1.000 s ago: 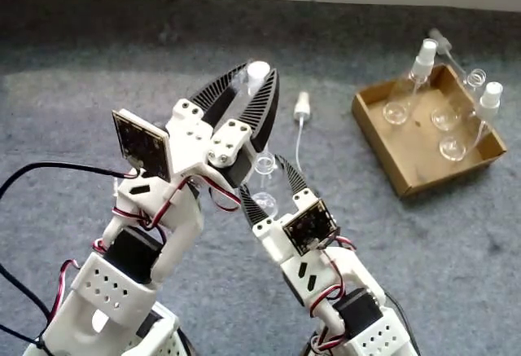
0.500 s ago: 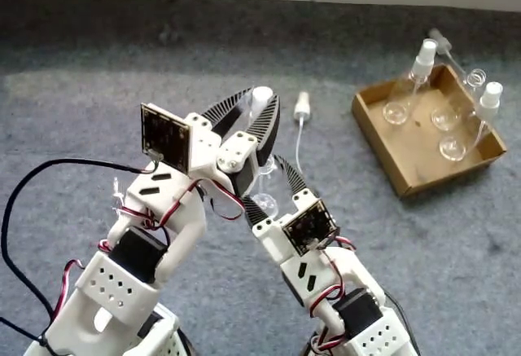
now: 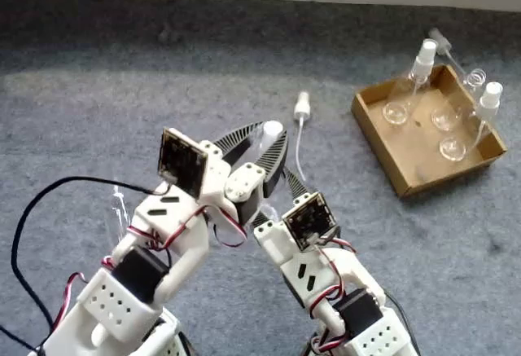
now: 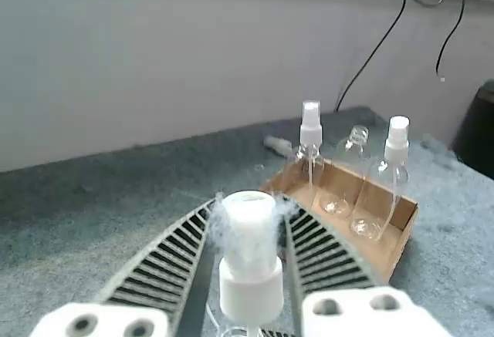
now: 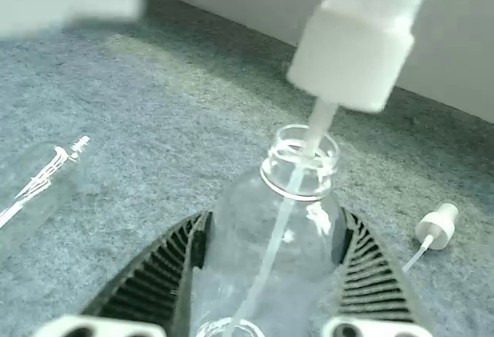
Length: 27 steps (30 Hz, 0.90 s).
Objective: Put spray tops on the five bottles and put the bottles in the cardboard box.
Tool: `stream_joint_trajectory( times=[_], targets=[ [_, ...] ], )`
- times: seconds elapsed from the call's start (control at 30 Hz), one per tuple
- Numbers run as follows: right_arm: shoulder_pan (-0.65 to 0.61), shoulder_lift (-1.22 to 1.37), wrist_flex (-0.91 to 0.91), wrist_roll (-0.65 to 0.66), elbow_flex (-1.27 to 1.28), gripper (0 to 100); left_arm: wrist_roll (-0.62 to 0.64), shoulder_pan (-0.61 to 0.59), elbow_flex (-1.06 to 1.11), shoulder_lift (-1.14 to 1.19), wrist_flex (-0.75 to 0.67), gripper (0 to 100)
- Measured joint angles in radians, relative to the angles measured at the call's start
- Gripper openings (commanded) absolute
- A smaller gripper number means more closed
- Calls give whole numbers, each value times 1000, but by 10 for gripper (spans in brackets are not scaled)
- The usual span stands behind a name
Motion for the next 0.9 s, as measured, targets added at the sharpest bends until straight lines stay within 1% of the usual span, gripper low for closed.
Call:
stream_joint_trajectory(
  times=[0.1,0.2,0.33,0.77,0.83,0.9],
  targets=[
    [0,0,0,-5,0,141,0,0,51,-97,0,5],
    [0,0,0,-5,0,141,0,0,87,-144,0,5],
    [0,0,0,31,0,141,0,0,117,-155,0,5],
    [0,0,0,31,0,141,0,0,141,-155,0,5],
    [0,0,0,31,0,141,-20,0,160,-155,0,5],
    [-2,0,6,31,0,141,-72,0,183,-167,0,5]
  ],
)
